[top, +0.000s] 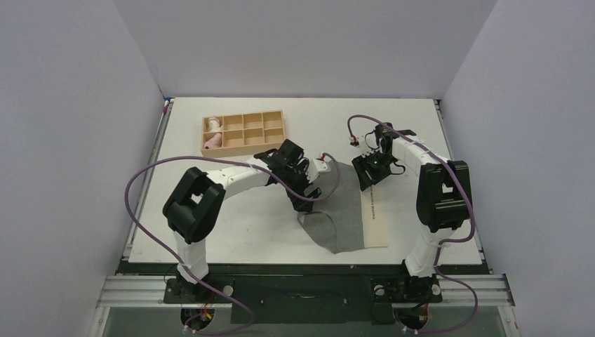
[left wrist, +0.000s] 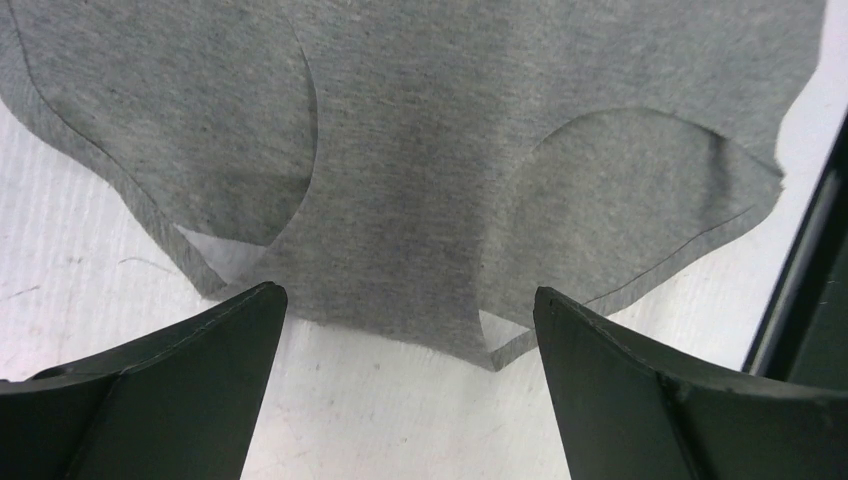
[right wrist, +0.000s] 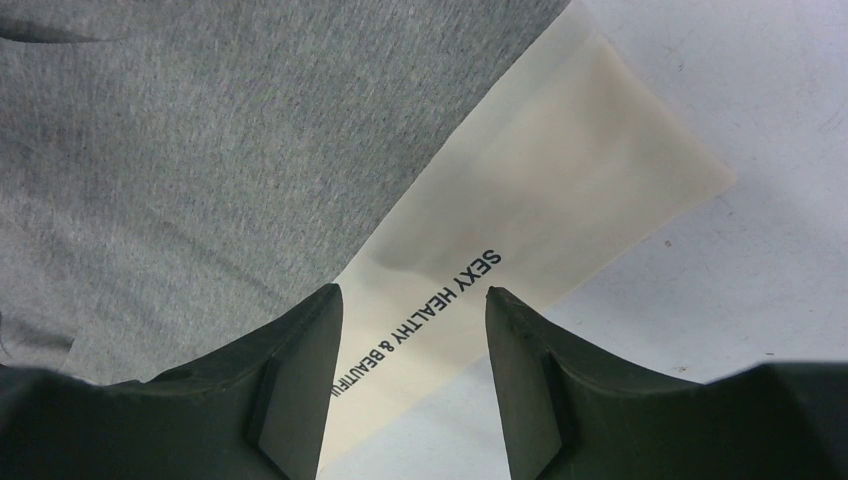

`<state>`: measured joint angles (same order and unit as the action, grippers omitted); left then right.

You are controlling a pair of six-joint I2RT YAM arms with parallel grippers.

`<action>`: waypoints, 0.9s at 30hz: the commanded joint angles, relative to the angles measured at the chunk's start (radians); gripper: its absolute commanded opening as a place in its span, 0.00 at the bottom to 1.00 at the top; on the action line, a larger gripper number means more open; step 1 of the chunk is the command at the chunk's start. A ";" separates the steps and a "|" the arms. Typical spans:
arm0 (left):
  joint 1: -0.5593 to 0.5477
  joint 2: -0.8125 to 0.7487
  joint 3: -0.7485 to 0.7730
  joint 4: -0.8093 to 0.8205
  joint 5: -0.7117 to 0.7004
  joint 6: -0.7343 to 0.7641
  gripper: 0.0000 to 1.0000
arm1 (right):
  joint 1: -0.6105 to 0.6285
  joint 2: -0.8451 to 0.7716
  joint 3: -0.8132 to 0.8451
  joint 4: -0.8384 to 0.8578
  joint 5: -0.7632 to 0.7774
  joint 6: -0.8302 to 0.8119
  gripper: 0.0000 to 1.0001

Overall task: Roll the underwear
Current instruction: Move the underwear to the center of the board.

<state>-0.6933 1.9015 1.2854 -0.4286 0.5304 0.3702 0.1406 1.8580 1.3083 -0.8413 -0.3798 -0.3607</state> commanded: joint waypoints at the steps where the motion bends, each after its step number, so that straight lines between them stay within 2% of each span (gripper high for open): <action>1: 0.019 0.047 0.069 0.020 0.146 -0.060 0.93 | -0.006 -0.053 0.011 0.018 0.002 0.014 0.51; 7: 0.046 0.126 0.127 -0.050 0.128 -0.097 0.92 | -0.021 -0.092 0.008 0.011 -0.011 0.018 0.51; 11: 0.064 0.146 0.135 -0.092 0.058 -0.100 0.91 | -0.029 -0.115 0.011 0.003 -0.012 0.018 0.51; 16: 0.095 0.133 0.115 -0.120 -0.038 -0.096 0.91 | -0.030 -0.138 0.016 -0.008 -0.011 0.017 0.51; 27: 0.188 0.057 0.020 -0.097 -0.130 -0.094 0.91 | 0.001 -0.183 -0.026 -0.065 -0.020 -0.076 0.51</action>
<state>-0.5446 1.9900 1.3579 -0.4805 0.4973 0.2737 0.1219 1.7569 1.3071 -0.8795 -0.3828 -0.3752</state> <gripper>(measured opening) 0.912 0.510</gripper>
